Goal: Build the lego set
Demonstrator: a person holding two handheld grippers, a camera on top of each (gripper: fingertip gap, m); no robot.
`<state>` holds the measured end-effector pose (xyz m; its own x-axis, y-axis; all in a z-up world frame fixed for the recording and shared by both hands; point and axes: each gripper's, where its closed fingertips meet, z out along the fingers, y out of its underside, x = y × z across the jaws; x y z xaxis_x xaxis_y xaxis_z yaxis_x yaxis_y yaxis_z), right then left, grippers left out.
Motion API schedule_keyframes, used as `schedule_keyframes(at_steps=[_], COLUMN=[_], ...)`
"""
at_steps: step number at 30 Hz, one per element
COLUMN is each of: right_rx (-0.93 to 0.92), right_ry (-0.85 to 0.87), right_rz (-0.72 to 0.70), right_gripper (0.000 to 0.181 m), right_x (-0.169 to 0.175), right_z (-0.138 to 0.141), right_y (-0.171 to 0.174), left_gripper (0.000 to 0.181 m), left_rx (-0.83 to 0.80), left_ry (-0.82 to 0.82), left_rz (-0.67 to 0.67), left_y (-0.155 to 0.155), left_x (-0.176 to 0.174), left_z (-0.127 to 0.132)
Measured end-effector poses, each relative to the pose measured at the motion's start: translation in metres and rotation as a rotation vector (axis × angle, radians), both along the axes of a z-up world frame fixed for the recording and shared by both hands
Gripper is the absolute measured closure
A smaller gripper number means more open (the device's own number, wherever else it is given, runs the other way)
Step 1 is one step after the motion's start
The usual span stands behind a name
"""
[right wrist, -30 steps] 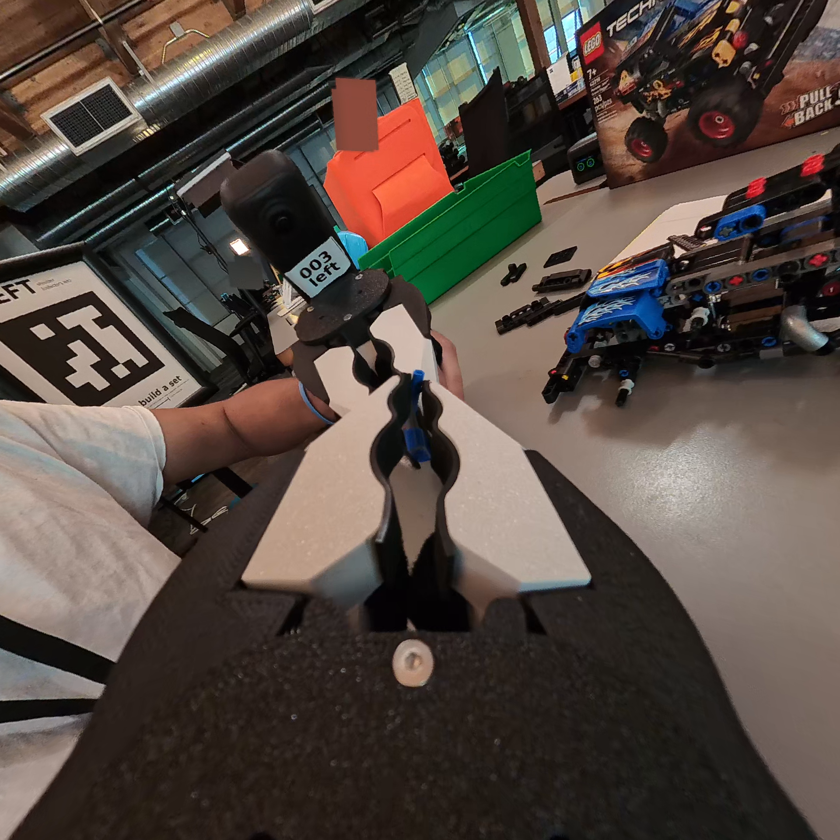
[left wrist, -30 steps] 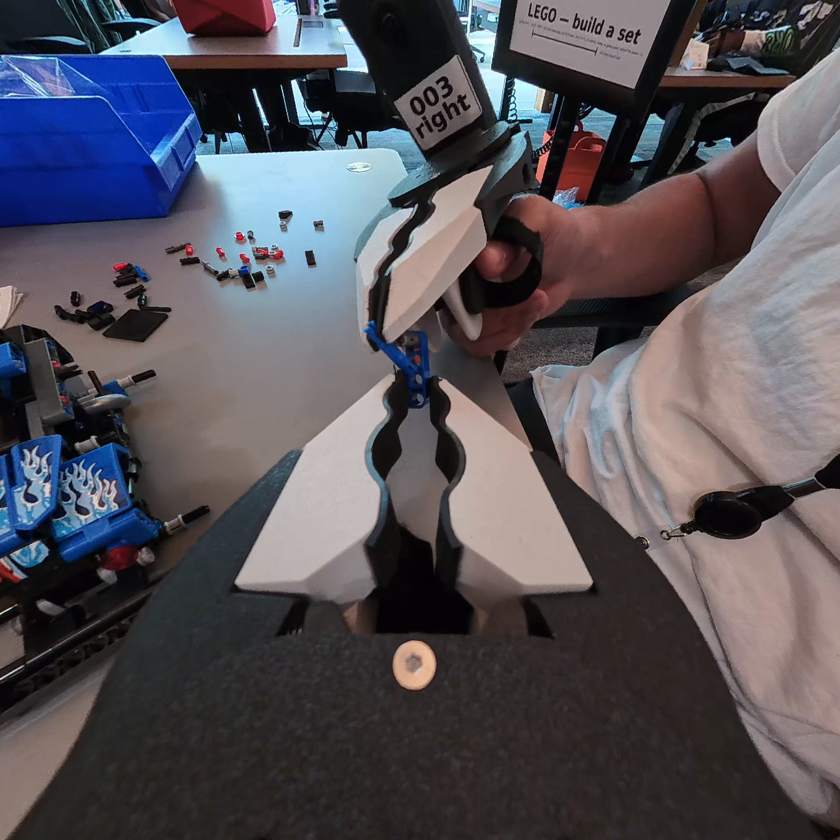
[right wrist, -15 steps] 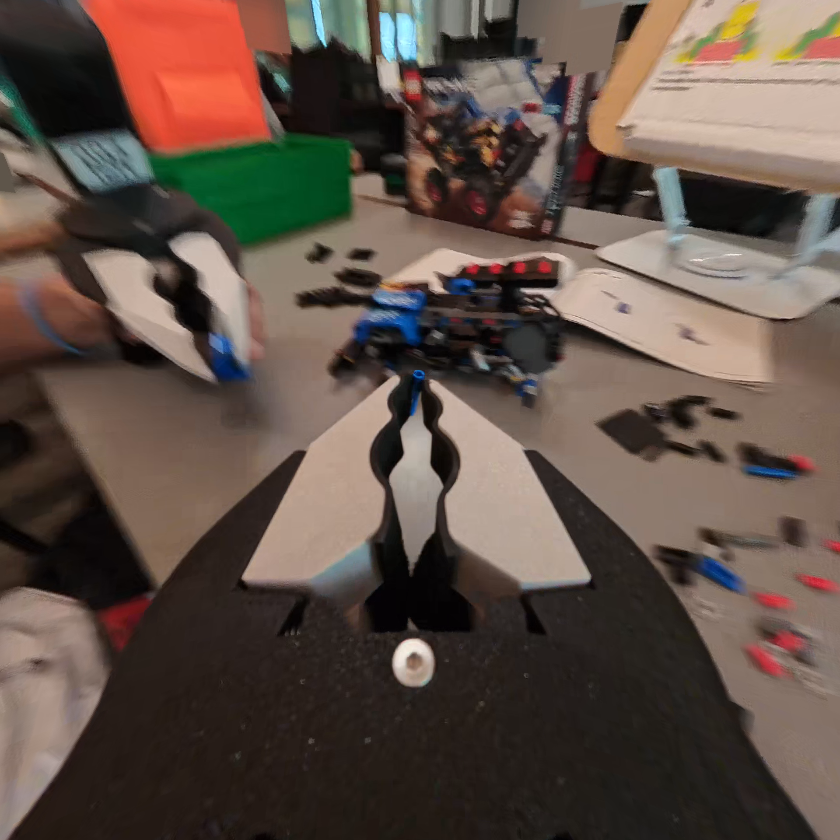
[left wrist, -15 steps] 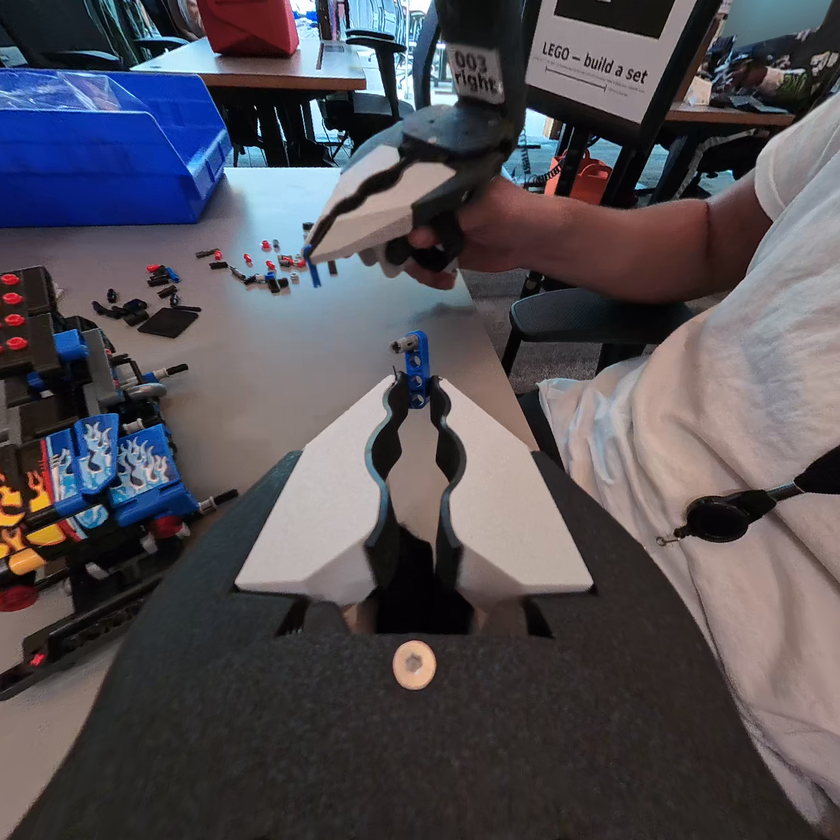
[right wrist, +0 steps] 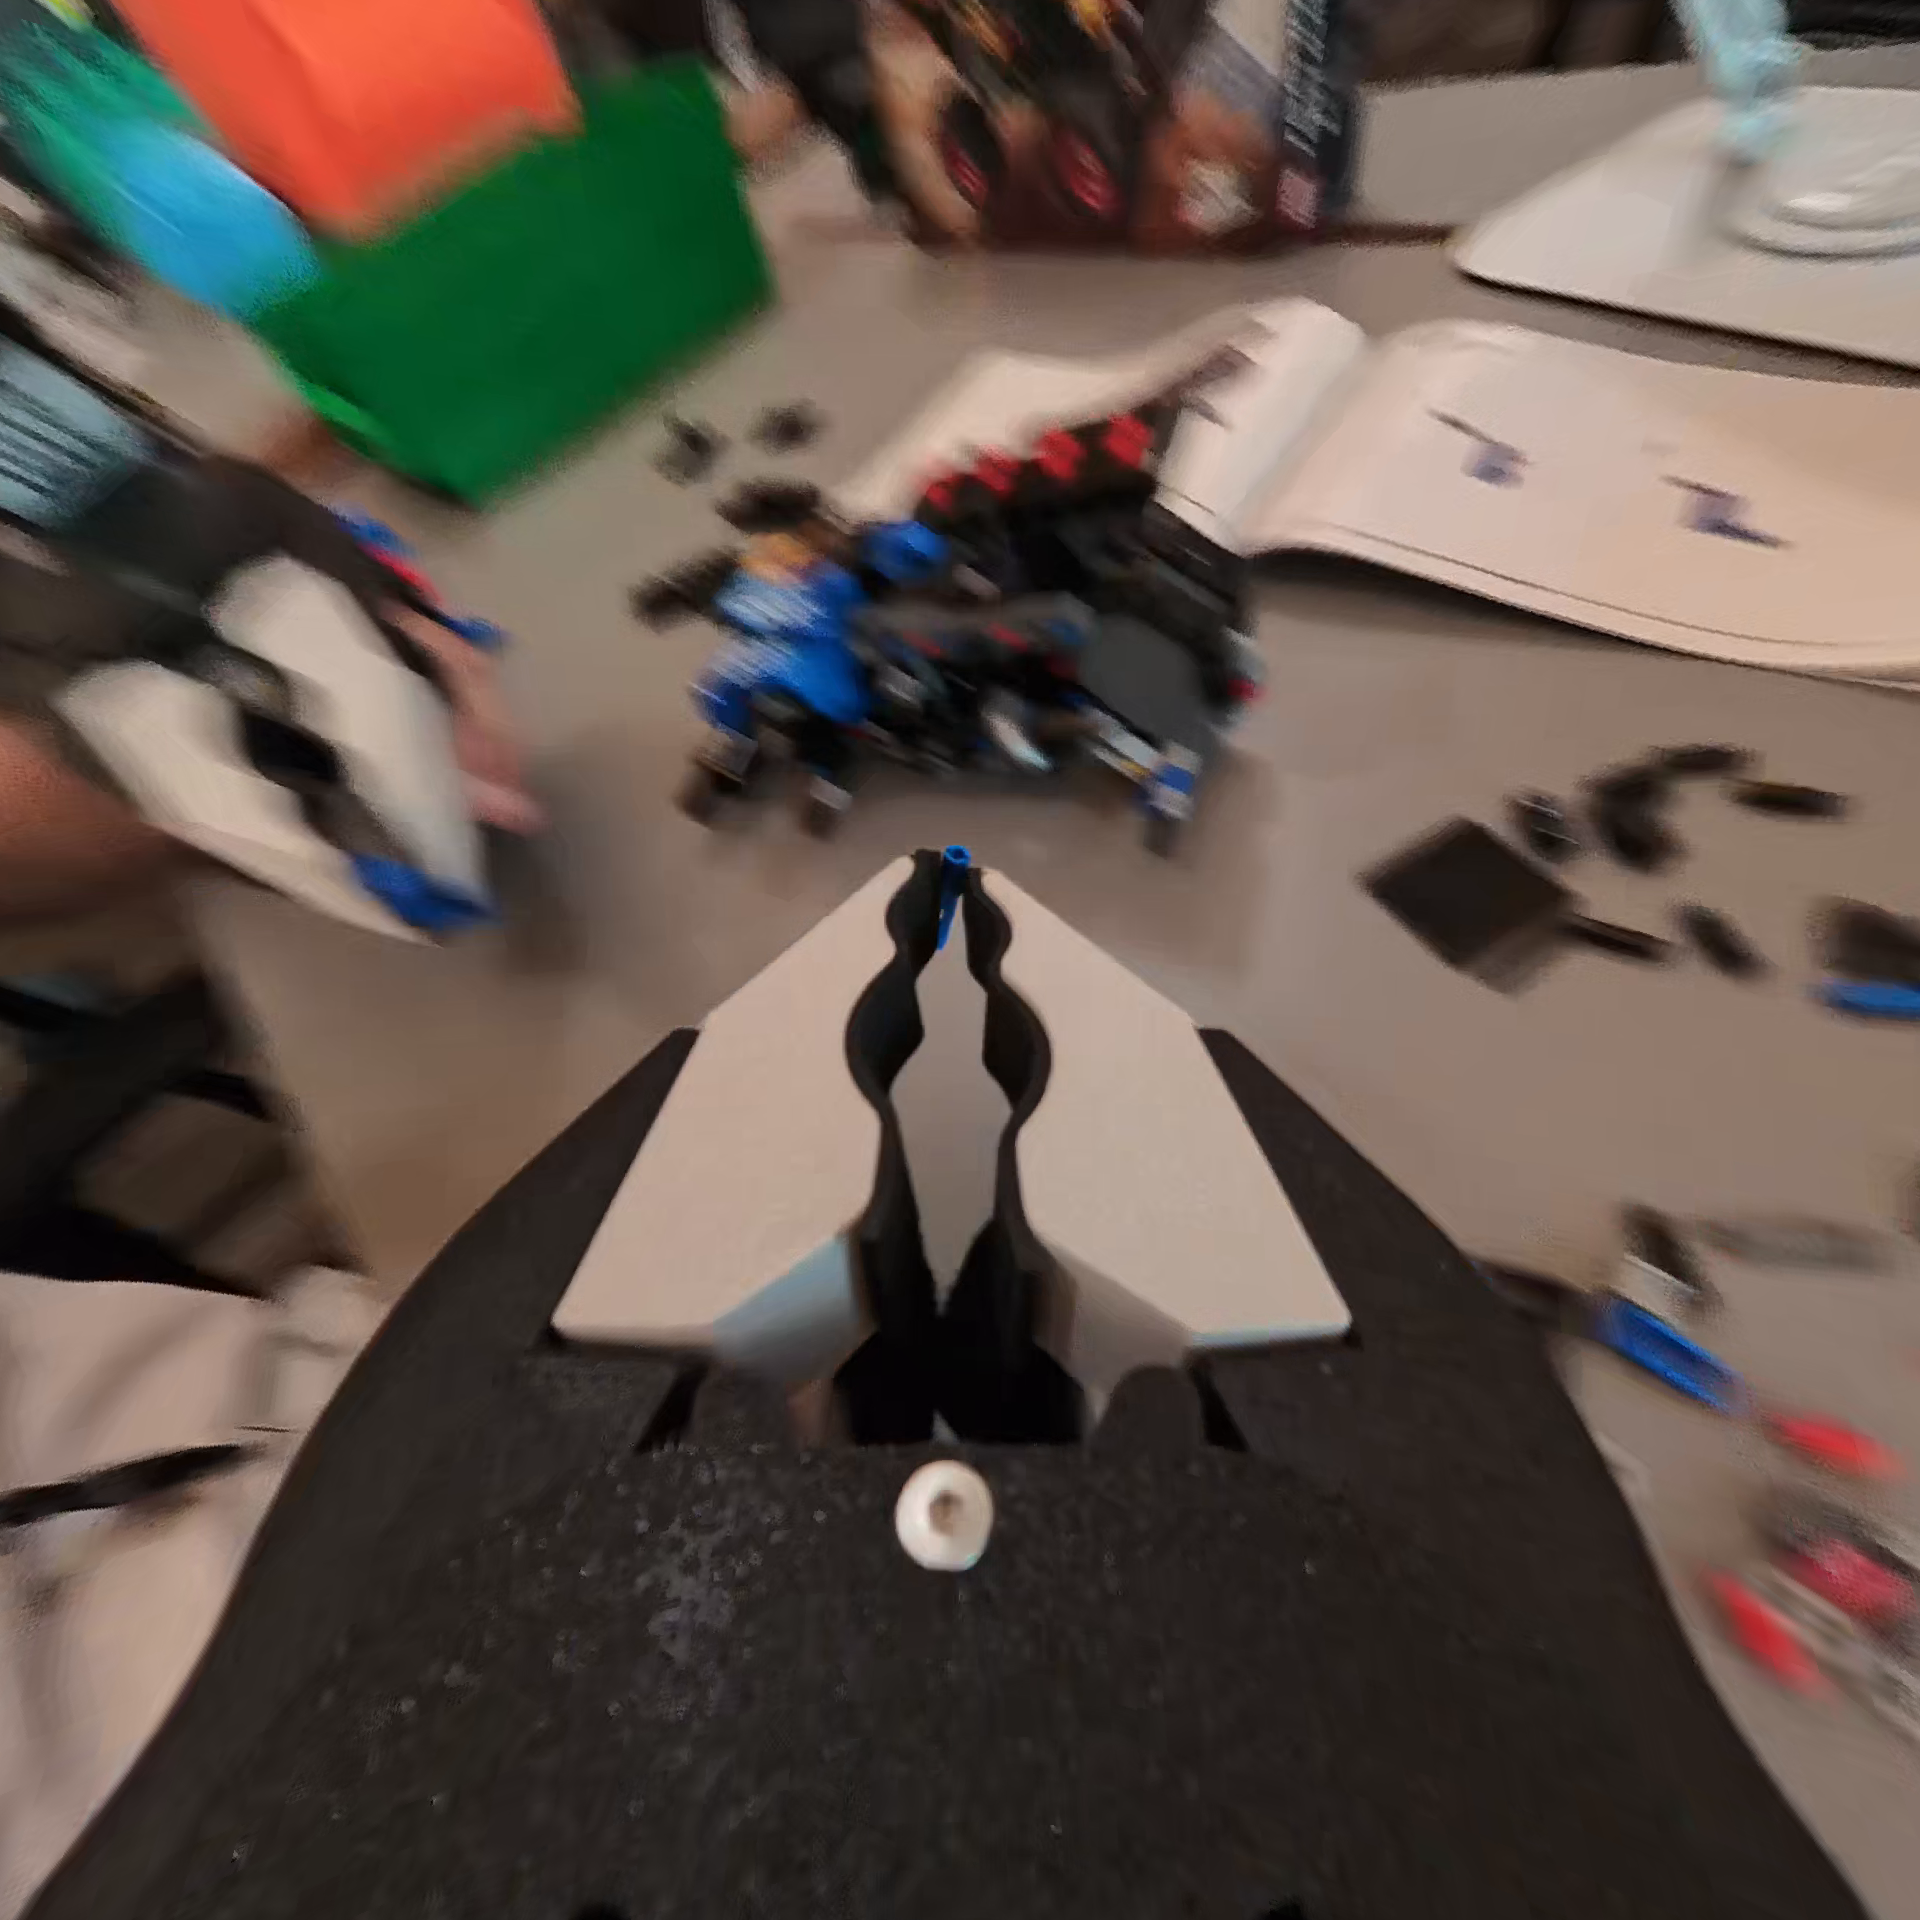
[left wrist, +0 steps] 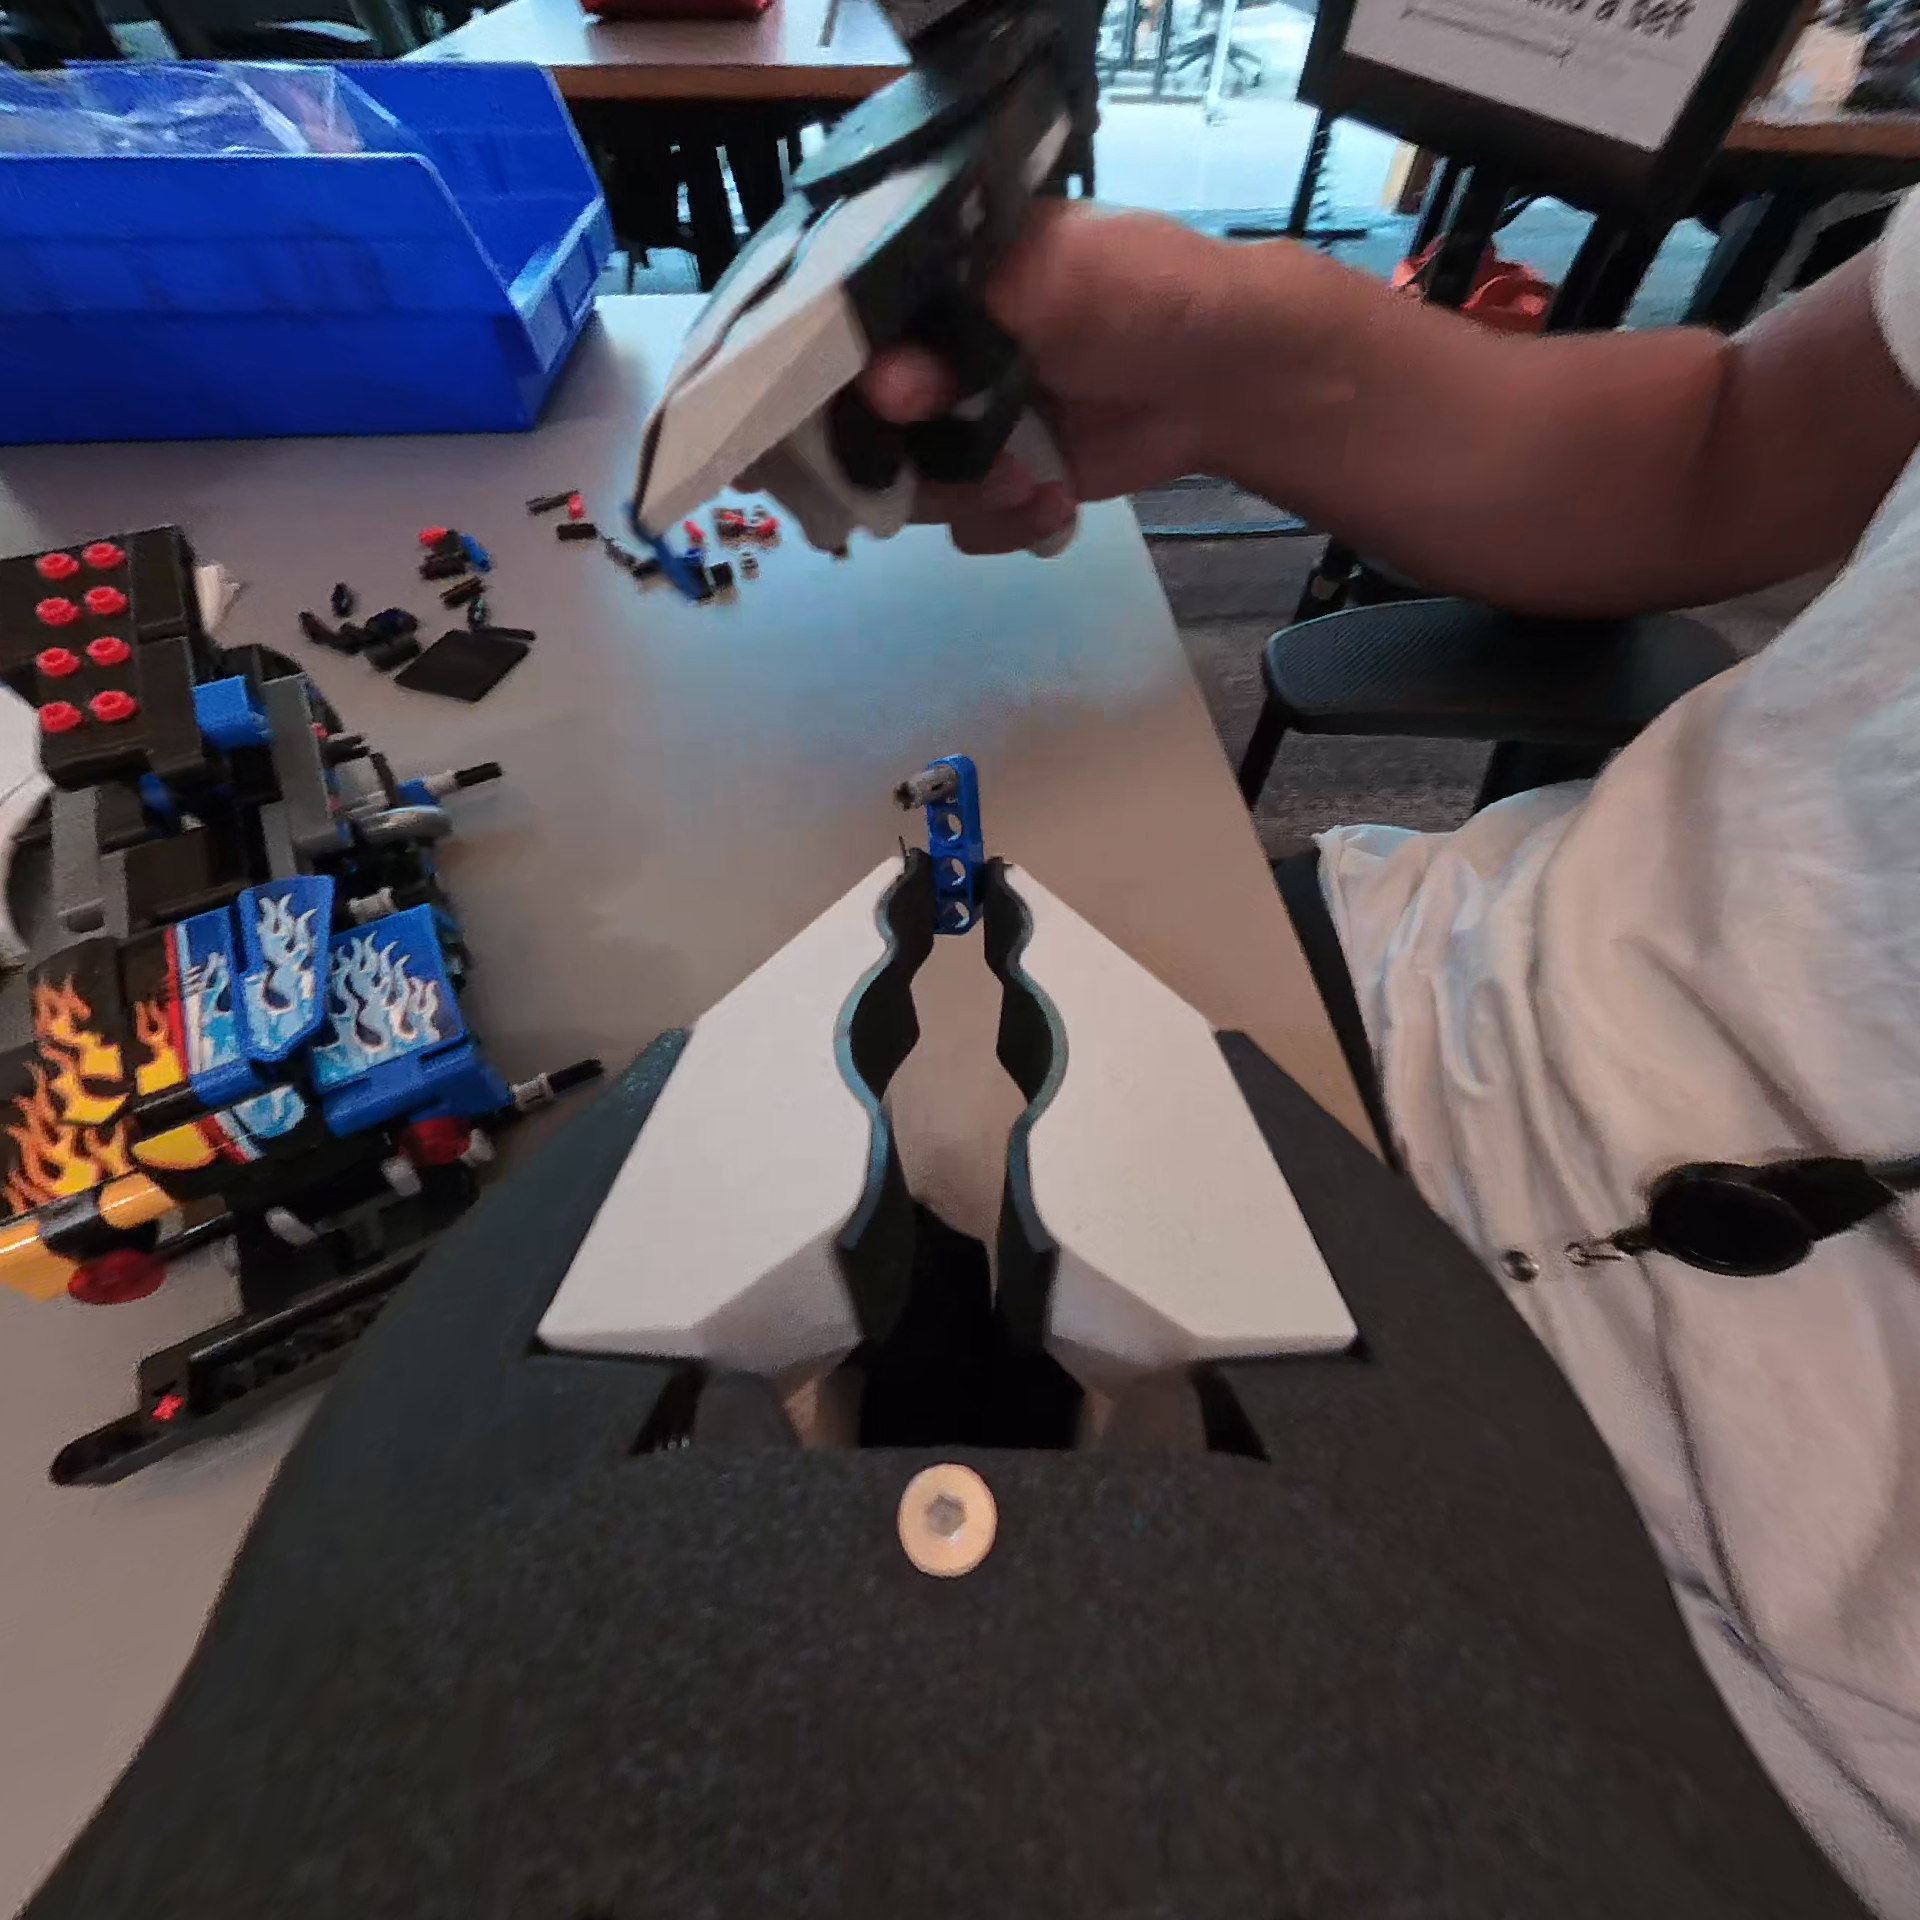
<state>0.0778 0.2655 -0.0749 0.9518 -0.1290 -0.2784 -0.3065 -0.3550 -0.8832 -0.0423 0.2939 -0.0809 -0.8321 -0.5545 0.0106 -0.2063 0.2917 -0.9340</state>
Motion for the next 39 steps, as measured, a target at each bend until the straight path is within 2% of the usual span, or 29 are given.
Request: schedule_keyframes(at_steps=[1,3,4,7,9,18,23,29,35,39], right_rx=[0.121,0.295,0.341,0.343,0.309,0.303,0.302,0.313,0.314,0.339], right_ry=[0.098,0.177,0.157,-0.032,-0.072,-0.068,-0.075,-0.088,-0.115,-0.091], right_rz=[0.063,0.142,0.165,0.176,0.196,0.205,0.199,0.197,0.211,0.204], right_gripper=[0.179,0.179,0.178,0.178,0.178,0.178,0.178,0.178,0.178,0.178], right_x=[-0.021,-0.056,-0.07,-0.098,-0.107,-0.11,-0.109,-0.106,-0.108,-0.104], right_z=[0.021,0.051,0.058,0.057,0.053,0.05,0.052,0.052,0.053,0.058], right_y=[0.01,0.025,0.031,0.043,0.046,0.054,0.049,0.044,0.041,0.038], left_gripper=[0.173,0.173,0.173,0.174,0.174,0.174,0.174,0.174,0.174,0.174], left_rx=[0.008,-0.006,-0.024,-0.096,-0.133,-0.167,-0.229,-0.222,-0.305,-0.281], left_ry=[-0.009,-0.009,0.005,0.05,0.068,0.078,0.099,0.099,0.117,0.119], left_rz=[0.027,0.061,0.059,0.029,0.022,0.001,0.016,0.014,0.016,0.012], left_y=[0.001,0.001,0.0,-0.004,-0.002,-0.001,0.007,0.007,0.013,0.012], left_x=[0.004,0.008,0.008,0.004,0.003,0.001,0.004,0.004,0.006,0.005], left_z=[-0.001,0.0,0.0,0.005,0.009,0.014,0.021,0.02,0.03,0.027])
